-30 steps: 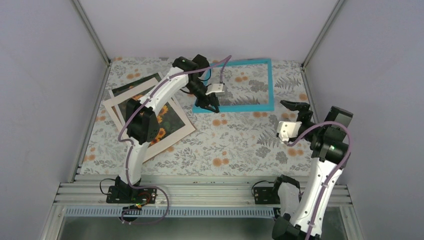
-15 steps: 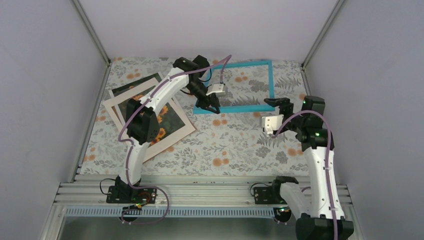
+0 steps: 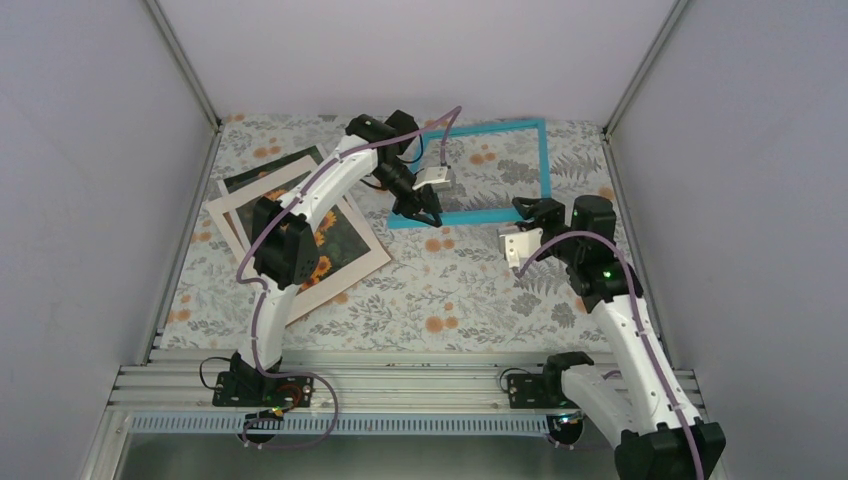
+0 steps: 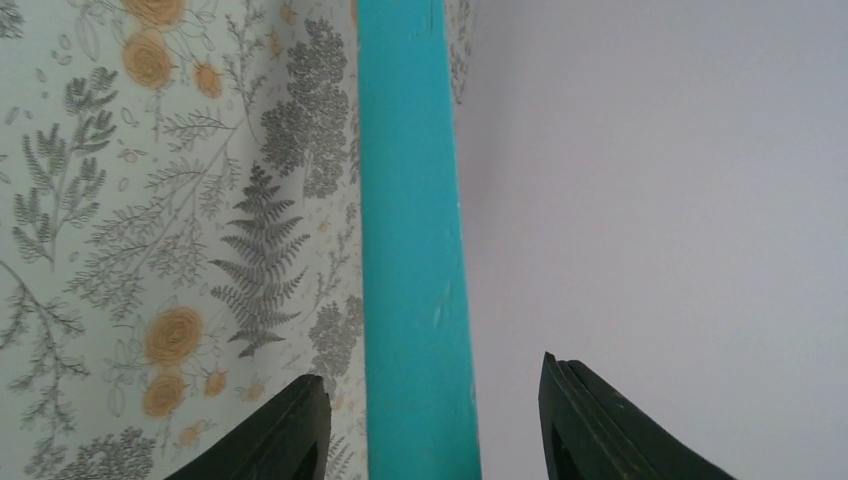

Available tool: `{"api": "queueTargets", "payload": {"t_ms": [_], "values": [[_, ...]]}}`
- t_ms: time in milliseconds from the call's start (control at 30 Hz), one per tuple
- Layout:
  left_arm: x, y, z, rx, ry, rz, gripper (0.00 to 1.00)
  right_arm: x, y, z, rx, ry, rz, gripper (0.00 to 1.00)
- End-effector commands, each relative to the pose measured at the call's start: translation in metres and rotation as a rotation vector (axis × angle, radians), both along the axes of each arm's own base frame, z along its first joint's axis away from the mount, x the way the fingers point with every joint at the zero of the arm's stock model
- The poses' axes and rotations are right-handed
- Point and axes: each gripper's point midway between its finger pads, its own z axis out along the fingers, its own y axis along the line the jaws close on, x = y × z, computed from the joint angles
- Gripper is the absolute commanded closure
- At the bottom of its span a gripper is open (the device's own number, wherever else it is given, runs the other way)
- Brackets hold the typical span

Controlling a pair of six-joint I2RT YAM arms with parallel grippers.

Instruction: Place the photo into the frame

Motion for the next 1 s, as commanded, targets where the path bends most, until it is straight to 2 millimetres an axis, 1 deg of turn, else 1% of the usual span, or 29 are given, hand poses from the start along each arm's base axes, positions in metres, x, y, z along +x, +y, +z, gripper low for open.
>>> {"api": "queueTargets", "payload": {"t_ms": [0, 67, 133, 300, 333, 367, 400, 433, 500, 567, 600, 633, 733, 833, 900, 967], "values": [[-0.003, -0.009, 0.028, -0.122, -0.032, -0.026, 0.97, 0.014, 0.0, 0.01, -0.002, -0.076, -0.068, 0.49], [-0.004, -0.01, 0.03, -0.126, -0.027, -0.024, 0.97, 0.017, 0.002, 0.008, 0.006, -0.068, -0.083, 0.53], [-0.005, -0.01, 0.032, -0.132, -0.026, -0.024, 0.97, 0.018, 0.006, 0.009, 0.024, -0.046, -0.087, 0.6], [-0.004, -0.01, 0.039, -0.133, -0.027, -0.008, 0.93, 0.024, 0.009, 0.024, 0.099, 0.039, -0.132, 0.91], [-0.003, -0.01, 0.041, -0.134, -0.032, -0.007, 0.91, 0.025, 0.009, 0.028, 0.114, 0.056, -0.147, 0.96], [-0.003, -0.01, 0.044, -0.135, -0.037, -0.002, 0.88, 0.027, 0.009, 0.033, 0.126, 0.07, -0.157, 0.97], [-0.001, -0.009, 0.047, -0.138, -0.042, 0.007, 0.84, 0.027, 0.009, 0.036, 0.138, 0.085, -0.164, 0.97], [0.002, -0.009, 0.05, -0.144, -0.048, 0.018, 0.78, 0.027, 0.01, 0.038, 0.145, 0.097, -0.166, 0.97], [0.014, -0.006, 0.063, -0.166, -0.069, 0.067, 0.59, 0.024, 0.013, 0.046, 0.168, 0.111, -0.158, 0.97], [0.029, 0.001, 0.082, -0.201, -0.107, 0.129, 0.26, 0.021, 0.014, 0.051, 0.179, 0.128, -0.154, 0.97], [0.037, 0.007, 0.093, -0.227, -0.135, 0.161, 0.1, 0.02, 0.015, 0.056, 0.191, 0.132, -0.153, 0.97], [0.044, 0.017, 0.113, -0.263, -0.18, 0.2, 0.01, 0.019, 0.016, 0.063, 0.211, 0.136, -0.154, 0.97], [0.064, 0.05, 0.153, -0.355, -0.309, 0.303, 0.0, 0.017, 0.02, 0.084, 0.283, 0.165, -0.156, 0.97], [0.072, 0.092, 0.181, -0.438, -0.44, 0.395, 0.0, 0.012, 0.025, 0.111, 0.372, 0.191, -0.148, 0.97], [0.069, 0.118, 0.192, -0.491, -0.52, 0.434, 0.0, 0.007, 0.029, 0.127, 0.428, 0.203, -0.134, 0.97], [0.064, 0.139, 0.189, -0.504, -0.591, 0.464, 0.0, 0.001, 0.031, 0.142, 0.474, 0.213, -0.124, 0.97]]}}
